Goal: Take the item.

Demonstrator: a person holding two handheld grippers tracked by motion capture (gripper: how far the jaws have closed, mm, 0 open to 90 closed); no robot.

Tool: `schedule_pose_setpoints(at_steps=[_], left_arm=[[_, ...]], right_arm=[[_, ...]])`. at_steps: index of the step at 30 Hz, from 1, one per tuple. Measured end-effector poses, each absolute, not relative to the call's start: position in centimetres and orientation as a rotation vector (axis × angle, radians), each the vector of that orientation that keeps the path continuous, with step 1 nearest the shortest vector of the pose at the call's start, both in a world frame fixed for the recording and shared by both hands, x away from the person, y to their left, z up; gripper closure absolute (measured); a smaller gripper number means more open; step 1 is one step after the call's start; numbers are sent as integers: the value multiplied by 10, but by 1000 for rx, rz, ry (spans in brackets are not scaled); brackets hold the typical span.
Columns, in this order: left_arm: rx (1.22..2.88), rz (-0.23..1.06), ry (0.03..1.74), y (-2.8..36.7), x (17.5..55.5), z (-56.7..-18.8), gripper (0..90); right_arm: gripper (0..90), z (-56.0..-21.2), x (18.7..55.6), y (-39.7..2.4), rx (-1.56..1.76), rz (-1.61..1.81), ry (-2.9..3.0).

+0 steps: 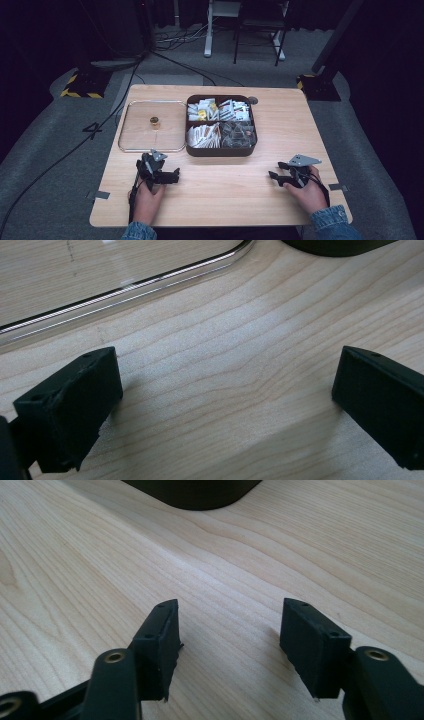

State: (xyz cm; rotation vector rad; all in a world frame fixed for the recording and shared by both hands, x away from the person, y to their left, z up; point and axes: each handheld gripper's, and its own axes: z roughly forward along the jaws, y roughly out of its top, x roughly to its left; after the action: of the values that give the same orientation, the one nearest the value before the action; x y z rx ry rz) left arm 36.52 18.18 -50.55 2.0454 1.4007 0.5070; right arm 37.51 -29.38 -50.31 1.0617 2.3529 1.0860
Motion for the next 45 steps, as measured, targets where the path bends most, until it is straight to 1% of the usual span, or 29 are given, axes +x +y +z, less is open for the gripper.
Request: schedule_pose_setpoints(at_steps=[5, 11, 14, 20, 25, 32, 40, 45], left_arm=[[2049, 512, 1399, 182, 365, -505, 5], [2047, 511, 1399, 182, 365, -505, 5], [2048, 511, 1398, 182, 365, -505, 5], [2045, 504, 1397, 182, 365, -505, 7], [2035, 513, 1410, 181, 366, -505, 21], [2035, 513, 1410, 181, 366, -505, 21], [2037, 510, 1406, 181, 366, -505, 20], [2036, 510, 1408, 181, 366, -505, 21]], right_arm=[[436, -503, 375, -294, 1063, 1082, 2350], [496, -499, 374, -295, 1105, 1097, 2337], [530, -490, 377, -296, 1153, 1127, 2318], [560, -465, 389, -290, 1146, 1142, 2328], [593, -446, 404, -290, 1224, 1189, 2354], [588, -421, 423, -283, 1190, 1217, 2337], [573, -403, 439, -273, 1145, 1221, 2321], [581, -391, 451, -263, 1117, 1232, 2320]])
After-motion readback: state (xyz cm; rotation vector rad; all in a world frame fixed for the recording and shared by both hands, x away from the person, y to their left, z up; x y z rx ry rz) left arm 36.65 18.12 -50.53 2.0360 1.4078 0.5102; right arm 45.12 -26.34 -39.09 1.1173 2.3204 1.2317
